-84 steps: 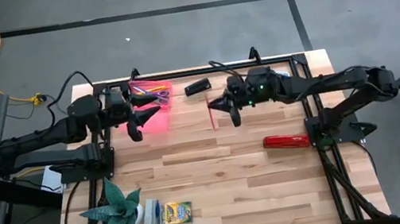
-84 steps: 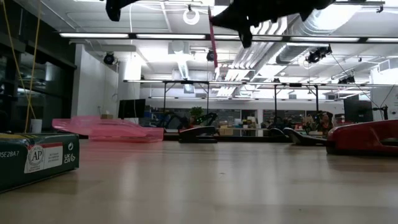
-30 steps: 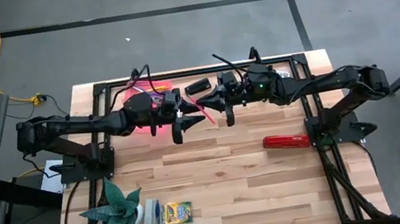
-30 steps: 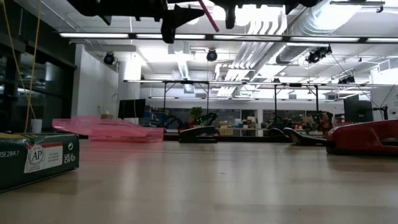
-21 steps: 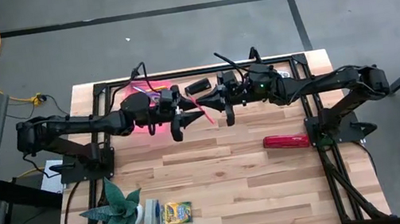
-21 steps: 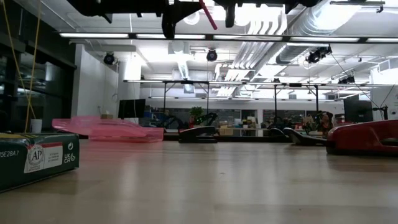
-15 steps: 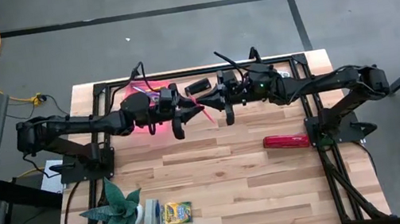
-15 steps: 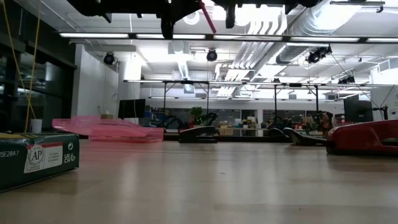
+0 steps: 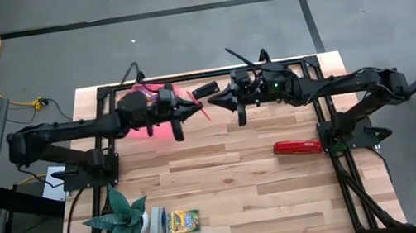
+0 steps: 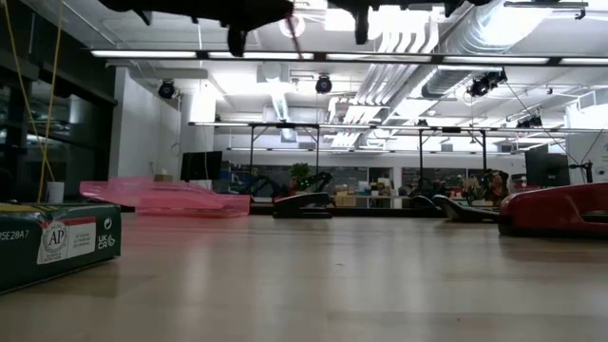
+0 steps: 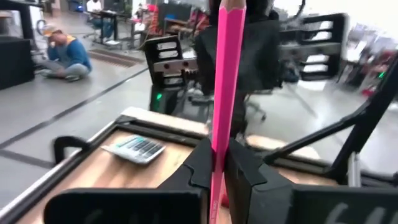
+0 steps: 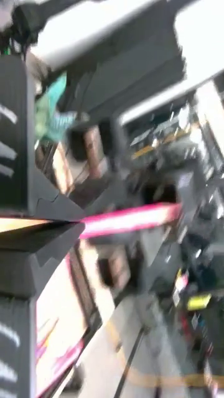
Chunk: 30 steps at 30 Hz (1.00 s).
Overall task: Pack school essentials
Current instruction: Put the pink pencil into the pink supply box
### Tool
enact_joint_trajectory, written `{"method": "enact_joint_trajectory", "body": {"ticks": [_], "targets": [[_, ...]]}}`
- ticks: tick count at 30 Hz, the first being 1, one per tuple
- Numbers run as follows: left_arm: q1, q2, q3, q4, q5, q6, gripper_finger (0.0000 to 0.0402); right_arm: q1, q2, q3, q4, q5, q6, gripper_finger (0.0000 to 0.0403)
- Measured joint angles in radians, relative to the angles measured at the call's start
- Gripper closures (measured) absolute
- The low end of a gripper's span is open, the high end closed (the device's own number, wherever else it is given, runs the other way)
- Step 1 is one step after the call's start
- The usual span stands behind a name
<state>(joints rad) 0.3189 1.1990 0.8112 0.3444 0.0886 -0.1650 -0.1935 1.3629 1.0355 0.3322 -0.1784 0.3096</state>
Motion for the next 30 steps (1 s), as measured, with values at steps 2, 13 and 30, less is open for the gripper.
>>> {"method": "enact_joint_trajectory", "body": {"ticks": [2,13,30], "targets": [[0.017,-0.07,0.0,-0.092,0.004,0.032,0.0398,-0.017,-0.029,0.0,-0.069,0.01,0.001,0.0379],[0.119,-0.421,-0.037,-0.372,0.178,0.104,0.04,-0.024,-0.108,0.0,-0.202,0.001,-0.056,0.0292],[0.119,-0.56,-0.145,-0.371,0.136,0.045,0.0401,-0.022,-0.108,0.0,-0.201,0.001,-0.056,0.029]]}}
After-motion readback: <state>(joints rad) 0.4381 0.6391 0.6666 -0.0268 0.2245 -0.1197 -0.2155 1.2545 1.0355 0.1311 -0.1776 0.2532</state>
